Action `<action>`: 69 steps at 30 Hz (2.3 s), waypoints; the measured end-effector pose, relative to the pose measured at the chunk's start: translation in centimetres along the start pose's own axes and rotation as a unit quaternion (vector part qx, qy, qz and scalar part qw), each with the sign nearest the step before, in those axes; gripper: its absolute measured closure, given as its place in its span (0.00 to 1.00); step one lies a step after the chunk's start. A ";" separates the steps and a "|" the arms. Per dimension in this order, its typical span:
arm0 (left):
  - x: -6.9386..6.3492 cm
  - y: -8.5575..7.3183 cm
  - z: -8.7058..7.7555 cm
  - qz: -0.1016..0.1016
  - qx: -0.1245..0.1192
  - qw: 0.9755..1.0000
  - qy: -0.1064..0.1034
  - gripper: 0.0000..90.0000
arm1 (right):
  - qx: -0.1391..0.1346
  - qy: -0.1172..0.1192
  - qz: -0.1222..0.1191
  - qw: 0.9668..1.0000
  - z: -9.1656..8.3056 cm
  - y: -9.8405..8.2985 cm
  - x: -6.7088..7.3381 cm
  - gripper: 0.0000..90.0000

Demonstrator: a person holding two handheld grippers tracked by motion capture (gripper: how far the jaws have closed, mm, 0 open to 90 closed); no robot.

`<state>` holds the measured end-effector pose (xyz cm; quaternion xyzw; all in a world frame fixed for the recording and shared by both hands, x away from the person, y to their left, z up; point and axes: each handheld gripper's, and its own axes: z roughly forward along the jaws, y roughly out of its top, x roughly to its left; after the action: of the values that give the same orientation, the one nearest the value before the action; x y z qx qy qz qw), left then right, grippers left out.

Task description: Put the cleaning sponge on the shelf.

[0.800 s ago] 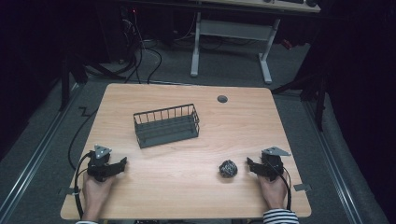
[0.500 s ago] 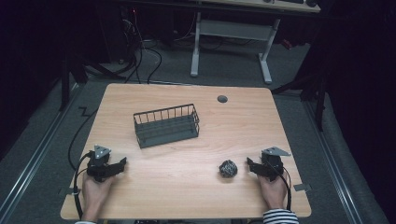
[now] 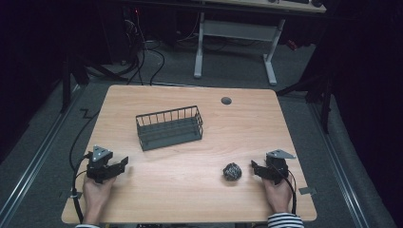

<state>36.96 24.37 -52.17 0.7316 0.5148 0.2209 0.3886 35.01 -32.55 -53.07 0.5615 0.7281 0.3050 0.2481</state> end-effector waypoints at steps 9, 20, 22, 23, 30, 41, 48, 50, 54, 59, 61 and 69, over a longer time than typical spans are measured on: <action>-0.3 1.4 -0.8 -0.002 -0.005 1.000 -0.029 0.37 | 0.000 0.000 0.001 1.000 0.0 0.0 0.0 0.33; -1.3 4.4 -1.9 0.014 -0.024 0.999 -0.040 0.31 | 0.000 0.001 0.001 1.000 0.0 0.0 0.1 0.33; -1.6 5.0 -2.0 0.011 -0.021 0.999 -0.047 0.31 | 0.000 0.000 0.000 1.000 0.0 0.0 0.1 0.33; -1.7 5.2 -2.0 0.012 -0.020 0.999 -0.047 0.31 | 0.000 0.000 0.000 1.000 0.0 0.0 0.1 0.33; -2.2 6.6 -1.9 0.013 -0.019 0.998 -0.051 0.30 | 0.000 0.002 -0.002 1.000 0.0 -0.1 0.1 0.33; -2.7 9.3 -0.8 0.007 -0.021 0.999 -0.041 0.34 | 0.000 0.003 -0.004 1.000 -0.1 -0.1 0.2 0.33; -2.9 10.8 0.7 0.000 -0.016 0.999 -0.031 0.37 | 0.000 0.004 -0.005 1.000 -0.1 -0.1 0.2 0.33; -2.9 11.0 1.1 -0.003 -0.015 1.000 -0.026 0.38 | 0.000 0.004 -0.005 1.000 -0.1 -0.1 0.2 0.33; -2.9 11.3 2.0 -0.003 -0.008 1.000 -0.023 0.40 | 0.000 0.004 -0.005 1.000 -0.1 -0.1 0.2 0.33; -2.6 11.2 2.9 -0.012 0.003 1.000 -0.013 0.43 | 0.000 0.004 -0.005 1.000 -0.1 -0.1 0.2 0.33; -2.6 11.1 3.1 -0.011 0.004 1.000 -0.015 0.44 | 0.000 0.005 -0.005 1.000 -0.1 -0.1 0.2 0.33; -3.0 11.0 3.5 0.002 0.012 1.000 -0.019 0.53 | -0.001 0.005 -0.006 1.000 -0.1 -0.1 0.2 0.33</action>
<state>44.71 18.53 -45.30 0.7411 0.5083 0.2013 0.3897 34.88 -32.38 -53.08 0.5553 0.7327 0.3067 0.2466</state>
